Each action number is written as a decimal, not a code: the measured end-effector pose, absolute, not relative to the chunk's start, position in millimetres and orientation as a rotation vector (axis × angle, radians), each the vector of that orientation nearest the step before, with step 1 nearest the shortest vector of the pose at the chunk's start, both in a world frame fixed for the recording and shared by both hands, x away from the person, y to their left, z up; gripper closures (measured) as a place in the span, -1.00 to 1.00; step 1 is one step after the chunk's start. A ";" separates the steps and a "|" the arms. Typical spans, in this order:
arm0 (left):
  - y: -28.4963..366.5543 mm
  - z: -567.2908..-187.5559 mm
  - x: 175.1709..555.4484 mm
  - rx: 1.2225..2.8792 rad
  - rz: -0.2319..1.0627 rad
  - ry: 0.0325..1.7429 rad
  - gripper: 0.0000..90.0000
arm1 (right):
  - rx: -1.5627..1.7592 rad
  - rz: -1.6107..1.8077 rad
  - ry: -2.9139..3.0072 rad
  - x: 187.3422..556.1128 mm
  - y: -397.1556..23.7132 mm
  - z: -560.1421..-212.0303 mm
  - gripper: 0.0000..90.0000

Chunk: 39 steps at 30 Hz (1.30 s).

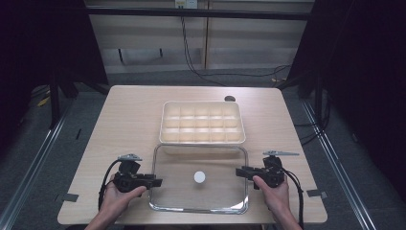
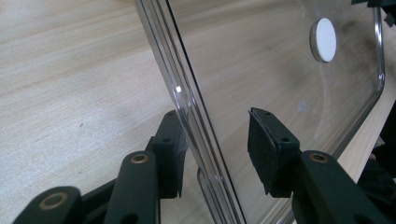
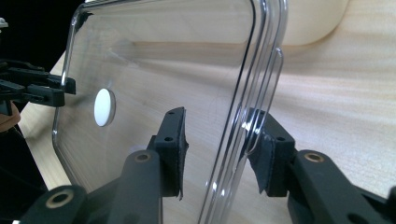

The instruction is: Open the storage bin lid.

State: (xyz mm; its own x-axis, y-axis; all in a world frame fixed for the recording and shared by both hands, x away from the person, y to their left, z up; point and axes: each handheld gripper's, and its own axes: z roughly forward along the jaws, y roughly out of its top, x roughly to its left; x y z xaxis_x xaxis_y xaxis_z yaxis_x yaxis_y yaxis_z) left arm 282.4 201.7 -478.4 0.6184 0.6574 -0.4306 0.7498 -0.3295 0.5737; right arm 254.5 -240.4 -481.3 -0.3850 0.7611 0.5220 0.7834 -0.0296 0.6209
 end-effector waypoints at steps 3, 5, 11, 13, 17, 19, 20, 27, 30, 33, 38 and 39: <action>201.4 -479.0 283.6 2.071 -0.175 1.104 0.28 | -1.728 -1.411 -2.169 256.9 -241.7 -481.6 0.31; 199.9 -478.4 281.5 2.080 -0.174 1.098 0.28 | -1.733 -1.407 -2.175 258.6 -241.6 -480.6 0.29; 198.8 -478.7 278.6 2.090 -0.176 1.097 0.27 | -1.740 -1.399 -2.183 257.4 -240.6 -483.0 0.24; 199.0 -478.2 277.0 2.096 -0.176 1.090 0.27 | -1.751 -1.390 -2.183 258.1 -239.4 -484.1 0.21; 199.2 -480.0 275.6 2.081 -0.185 1.096 0.27 | -1.749 -1.384 -2.189 257.3 -238.7 -484.2 0.19; 198.6 -481.1 277.0 2.080 -0.180 1.103 0.27 | -1.757 -1.361 -2.196 258.6 -237.5 -486.4 0.15; 198.4 -481.7 277.9 2.084 -0.185 1.106 0.27 | -1.764 -1.347 -2.198 259.6 -236.2 -487.6 0.12; 197.1 -482.8 280.2 2.103 -0.159 1.113 0.25 | -1.762 -1.290 -2.227 264.2 -233.6 -491.9 0.03; 195.6 -483.6 280.2 2.112 -0.144 1.114 0.25 | -1.776 -1.257 -2.244 265.0 -231.7 -493.3 -0.03; 196.0 -484.2 282.3 2.111 -0.153 1.119 0.25 | -1.776 -1.248 -2.244 266.3 -231.5 -494.3 -0.04; 195.9 -485.4 284.2 2.101 -0.167 1.127 0.25 | -1.773 -1.229 -2.259 267.5 -230.1 -495.4 -0.10; 196.2 -485.8 284.5 2.108 -0.164 1.124 0.26 | -1.774 -1.228 -2.266 267.2 -229.2 -495.3 -0.12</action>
